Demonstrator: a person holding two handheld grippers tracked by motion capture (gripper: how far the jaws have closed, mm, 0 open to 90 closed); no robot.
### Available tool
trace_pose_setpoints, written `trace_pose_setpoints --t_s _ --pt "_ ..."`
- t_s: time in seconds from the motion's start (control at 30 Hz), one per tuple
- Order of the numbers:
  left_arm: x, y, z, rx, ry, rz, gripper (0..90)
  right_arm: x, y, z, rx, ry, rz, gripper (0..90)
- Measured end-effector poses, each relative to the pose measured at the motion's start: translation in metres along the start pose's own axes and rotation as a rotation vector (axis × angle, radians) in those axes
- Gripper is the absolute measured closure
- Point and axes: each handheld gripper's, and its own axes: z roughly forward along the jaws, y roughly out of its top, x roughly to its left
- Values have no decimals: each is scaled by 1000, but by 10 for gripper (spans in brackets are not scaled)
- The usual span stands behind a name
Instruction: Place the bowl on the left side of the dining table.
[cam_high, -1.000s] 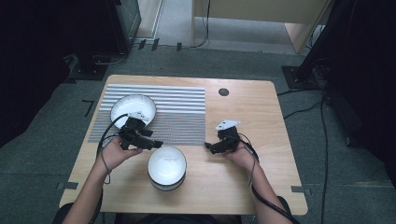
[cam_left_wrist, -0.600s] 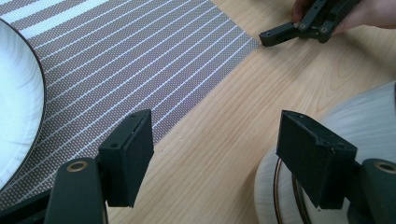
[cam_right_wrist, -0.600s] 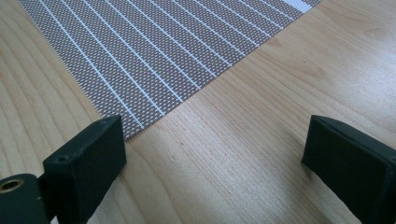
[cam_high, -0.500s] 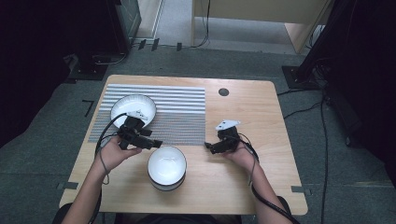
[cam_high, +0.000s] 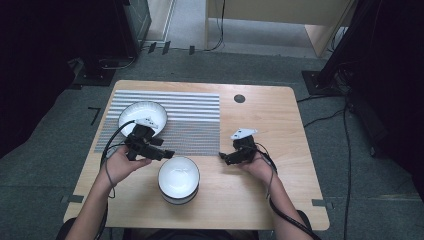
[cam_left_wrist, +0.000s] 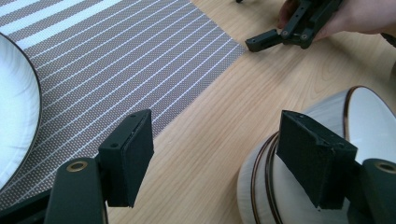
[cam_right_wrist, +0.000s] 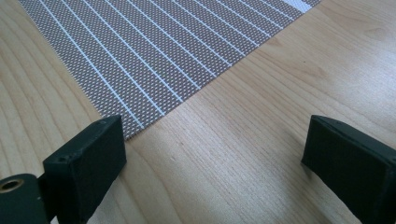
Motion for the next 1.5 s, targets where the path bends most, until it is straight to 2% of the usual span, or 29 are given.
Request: trace_pose_setpoints --t_s 0.47,0.63,1.0,1.27,1.5 --pt "-6 3 -12 -9 -7 -6 276 0 0 0 0 0 1 53" --pt "-8 4 -14 4 -10 -18 303 0 0 0 0 -1 1 53" --pt "-16 7 -23 -14 -12 4 297 0 0 0 0 0 1 53" --pt "-22 9 -19 -2 -29 20 297 0 0 0 0 0 1 53" --pt "-21 8 -11 8 -44 24 297 0 0 0 0 0 1 53"
